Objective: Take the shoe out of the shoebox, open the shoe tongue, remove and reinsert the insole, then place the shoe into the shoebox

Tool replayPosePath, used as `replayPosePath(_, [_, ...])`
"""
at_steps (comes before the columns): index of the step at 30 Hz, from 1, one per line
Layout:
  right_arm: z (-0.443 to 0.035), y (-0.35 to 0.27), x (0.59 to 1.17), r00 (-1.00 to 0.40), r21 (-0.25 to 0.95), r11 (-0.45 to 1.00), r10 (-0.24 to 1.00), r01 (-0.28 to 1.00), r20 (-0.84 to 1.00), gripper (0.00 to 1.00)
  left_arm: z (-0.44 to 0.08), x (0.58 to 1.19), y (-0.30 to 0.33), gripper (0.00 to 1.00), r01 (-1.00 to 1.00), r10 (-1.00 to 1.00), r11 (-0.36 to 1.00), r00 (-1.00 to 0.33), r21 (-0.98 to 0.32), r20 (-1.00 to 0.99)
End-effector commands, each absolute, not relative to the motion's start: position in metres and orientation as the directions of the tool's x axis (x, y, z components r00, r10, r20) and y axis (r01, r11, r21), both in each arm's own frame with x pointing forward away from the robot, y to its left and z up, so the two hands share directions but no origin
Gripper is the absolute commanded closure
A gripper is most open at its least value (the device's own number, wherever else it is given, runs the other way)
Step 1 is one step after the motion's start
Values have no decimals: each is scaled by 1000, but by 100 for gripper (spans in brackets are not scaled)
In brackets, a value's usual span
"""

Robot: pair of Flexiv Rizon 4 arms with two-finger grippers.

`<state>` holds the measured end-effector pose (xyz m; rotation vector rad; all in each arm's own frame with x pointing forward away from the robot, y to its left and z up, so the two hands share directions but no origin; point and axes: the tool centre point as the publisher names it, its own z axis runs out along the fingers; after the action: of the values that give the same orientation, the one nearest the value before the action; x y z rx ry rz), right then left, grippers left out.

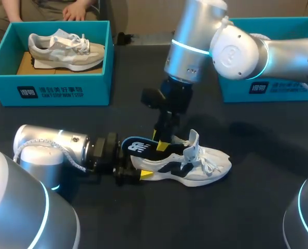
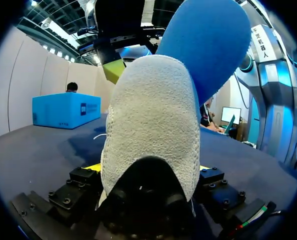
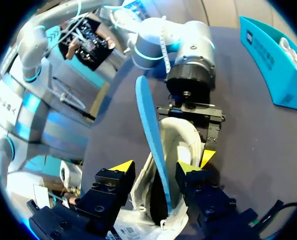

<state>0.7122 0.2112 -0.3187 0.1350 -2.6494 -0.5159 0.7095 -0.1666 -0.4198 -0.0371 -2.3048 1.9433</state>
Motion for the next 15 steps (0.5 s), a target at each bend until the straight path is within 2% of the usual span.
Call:
replayPosePath(1, [-320, 207, 705, -937, 394, 919, -117, 24, 330, 45, -420, 709, -168, 100, -63, 99, 172, -992, -983, 81])
replayPosePath(2, [-321, 207, 705, -939, 399, 916, -102, 40, 327, 39, -420, 709, -168, 100, -63, 99, 172, -992, -983, 81])
replayPosePath(7, [-322, 207, 702, -946, 387, 919, -55, 77, 321, 35, -420, 709, -168, 100, -63, 99, 172, -992, -983, 81])
replayPosePath(15, [-327, 206, 699, -950, 409, 904, -12, 123, 312, 37, -420, 709, -168, 100, -63, 99, 172, -992, -983, 81])
